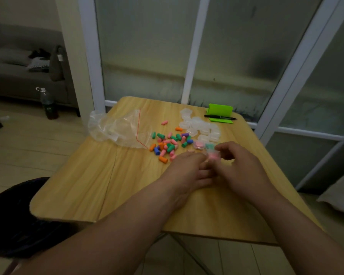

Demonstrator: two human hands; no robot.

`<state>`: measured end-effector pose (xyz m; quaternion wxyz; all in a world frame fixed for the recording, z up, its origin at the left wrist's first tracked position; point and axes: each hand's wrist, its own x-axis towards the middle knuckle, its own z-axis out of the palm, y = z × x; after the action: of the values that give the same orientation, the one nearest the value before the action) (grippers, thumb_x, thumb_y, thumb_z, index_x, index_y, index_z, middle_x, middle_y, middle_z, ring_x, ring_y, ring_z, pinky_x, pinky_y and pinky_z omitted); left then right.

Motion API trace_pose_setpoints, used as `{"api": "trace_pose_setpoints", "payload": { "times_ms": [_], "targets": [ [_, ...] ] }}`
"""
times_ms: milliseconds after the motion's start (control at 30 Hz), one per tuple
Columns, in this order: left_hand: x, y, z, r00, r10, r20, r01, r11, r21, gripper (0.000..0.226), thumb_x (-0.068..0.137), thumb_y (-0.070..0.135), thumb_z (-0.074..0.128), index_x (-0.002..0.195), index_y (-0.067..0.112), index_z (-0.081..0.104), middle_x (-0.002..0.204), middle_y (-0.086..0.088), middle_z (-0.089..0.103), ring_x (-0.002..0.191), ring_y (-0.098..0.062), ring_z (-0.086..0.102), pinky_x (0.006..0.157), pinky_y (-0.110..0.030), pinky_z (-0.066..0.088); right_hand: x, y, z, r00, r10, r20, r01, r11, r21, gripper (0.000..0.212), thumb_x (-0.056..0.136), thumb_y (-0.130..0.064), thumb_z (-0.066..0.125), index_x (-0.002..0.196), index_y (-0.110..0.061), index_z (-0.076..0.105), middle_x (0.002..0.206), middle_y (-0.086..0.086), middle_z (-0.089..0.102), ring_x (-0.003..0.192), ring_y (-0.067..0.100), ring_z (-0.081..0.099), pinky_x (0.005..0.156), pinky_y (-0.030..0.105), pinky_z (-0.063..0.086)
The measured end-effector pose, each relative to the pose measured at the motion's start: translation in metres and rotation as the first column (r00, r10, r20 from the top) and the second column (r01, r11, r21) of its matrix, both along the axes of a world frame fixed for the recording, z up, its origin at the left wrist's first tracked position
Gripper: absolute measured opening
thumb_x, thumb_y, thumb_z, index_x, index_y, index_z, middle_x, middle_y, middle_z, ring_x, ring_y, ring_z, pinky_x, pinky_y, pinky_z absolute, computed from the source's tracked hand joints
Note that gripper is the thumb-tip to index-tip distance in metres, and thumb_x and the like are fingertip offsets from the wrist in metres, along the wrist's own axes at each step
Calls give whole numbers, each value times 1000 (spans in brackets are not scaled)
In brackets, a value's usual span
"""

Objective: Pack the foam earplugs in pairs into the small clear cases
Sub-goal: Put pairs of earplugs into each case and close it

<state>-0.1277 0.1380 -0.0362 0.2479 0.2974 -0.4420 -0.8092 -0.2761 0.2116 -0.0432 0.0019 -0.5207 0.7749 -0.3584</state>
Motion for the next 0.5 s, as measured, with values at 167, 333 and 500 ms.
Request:
{"api": "trace_pose_setpoints", "payload": {
  "times_ms": [167,333,500],
  "targets": [
    [3,-14,2,990,138,3,-138,988,73,29,105,18,53,130,4,57,110,-18,75,93,-28,79,88,-40,63,-48,-14,-15,977,-213,16,212,975,66,38,93,-39,74,127,-25,66,116,-5,69,101,12,63,84,34,51],
    [6,-21,4,982,189,-24,-186,977,102,28,102,13,55,129,4,59,89,-12,74,75,-24,77,78,-37,64,-67,-35,-22,972,-235,6,234,969,82,39,95,-41,73,130,-25,67,117,-4,71,100,14,65,80,33,50],
    [8,-32,9,972,232,-47,-225,968,112,17,103,14,55,112,3,64,78,-9,75,76,-25,75,79,-37,63,-67,-51,-25,976,-215,14,214,974,76,43,94,-40,75,134,-26,68,122,-4,71,105,16,66,85,35,53]
  ]
}}
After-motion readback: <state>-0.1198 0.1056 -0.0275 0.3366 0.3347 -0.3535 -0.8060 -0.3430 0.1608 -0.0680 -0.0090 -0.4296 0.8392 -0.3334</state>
